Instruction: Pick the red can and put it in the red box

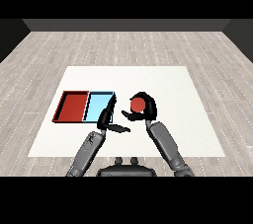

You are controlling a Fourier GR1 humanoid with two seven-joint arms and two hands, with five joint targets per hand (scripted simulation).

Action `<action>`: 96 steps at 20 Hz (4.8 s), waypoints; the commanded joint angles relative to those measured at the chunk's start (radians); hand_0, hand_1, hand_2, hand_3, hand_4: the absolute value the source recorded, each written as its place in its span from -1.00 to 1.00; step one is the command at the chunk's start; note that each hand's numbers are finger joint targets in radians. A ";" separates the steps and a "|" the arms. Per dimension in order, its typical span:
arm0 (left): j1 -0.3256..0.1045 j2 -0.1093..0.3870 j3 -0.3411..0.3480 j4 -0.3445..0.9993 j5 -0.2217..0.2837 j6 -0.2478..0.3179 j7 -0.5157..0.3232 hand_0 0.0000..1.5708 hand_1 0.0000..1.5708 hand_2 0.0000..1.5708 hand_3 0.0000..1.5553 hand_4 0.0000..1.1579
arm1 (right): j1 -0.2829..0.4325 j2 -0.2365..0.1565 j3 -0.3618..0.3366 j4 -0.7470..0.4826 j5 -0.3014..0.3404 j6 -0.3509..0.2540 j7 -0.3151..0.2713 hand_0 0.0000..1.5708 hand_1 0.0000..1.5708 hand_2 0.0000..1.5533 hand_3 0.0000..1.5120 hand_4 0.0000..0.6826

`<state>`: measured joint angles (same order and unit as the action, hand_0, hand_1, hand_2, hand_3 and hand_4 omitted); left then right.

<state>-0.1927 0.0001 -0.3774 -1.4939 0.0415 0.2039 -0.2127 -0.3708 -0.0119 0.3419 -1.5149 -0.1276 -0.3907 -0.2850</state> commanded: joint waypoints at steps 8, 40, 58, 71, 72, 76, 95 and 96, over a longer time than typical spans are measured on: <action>-0.036 0.000 0.024 0.125 0.054 -0.043 -0.050 -1.00 -1.00 -1.00 -1.00 -1.00 | -0.016 0.012 0.112 0.010 0.018 -0.082 -0.022 0.86 0.86 0.84 0.83 0.92; -0.191 0.001 -0.142 0.263 0.376 0.289 -0.129 0.84 0.84 0.88 0.83 0.92 | -0.064 0.011 0.264 -0.009 -0.135 -0.184 -0.057 0.99 0.99 0.89 0.85 0.92; -0.196 0.001 -0.159 0.268 0.365 0.370 -0.279 1.00 1.00 1.00 0.95 0.98 | -0.120 0.012 0.208 0.069 -0.125 -0.177 0.012 0.18 0.18 0.20 -0.30 -1.00; -0.231 0.001 -0.220 0.333 0.420 0.469 -0.335 1.00 1.00 1.00 0.92 0.96 | -0.098 0.012 0.166 0.065 -0.071 -0.120 0.083 -1.00 -1.00 -1.00 -1.00 -1.00; -0.183 0.001 -0.163 0.280 0.329 0.406 -0.286 1.00 1.00 1.00 0.92 0.96 | 0.016 -0.006 0.188 -0.012 -0.054 -0.099 0.044 -1.00 -1.00 -1.00 -1.00 -1.00; -0.212 0.001 -0.179 0.304 0.332 0.433 -0.269 1.00 1.00 1.00 0.91 0.96 | -0.018 -0.002 0.145 -0.049 -0.051 -0.084 0.096 -1.00 -1.00 -1.00 -1.00 -1.00; -0.224 0.171 0.109 0.190 0.252 0.340 -0.122 1.00 1.00 1.00 0.90 0.95 | 0.354 -0.192 -0.047 -0.419 -0.171 0.119 0.076 -1.00 -1.00 -1.00 -1.00 -1.00; -0.177 0.217 0.097 0.110 0.237 0.363 -0.084 1.00 1.00 1.00 0.91 0.94 | 0.401 -0.228 -0.081 -0.452 -0.193 0.137 0.078 -1.00 -1.00 -1.00 -1.00 -1.00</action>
<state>-0.3588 0.1308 -0.3361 -1.3251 0.2858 0.5633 -0.3664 -0.0967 -0.1722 0.3022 -1.8743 -0.2956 -0.2970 -0.1938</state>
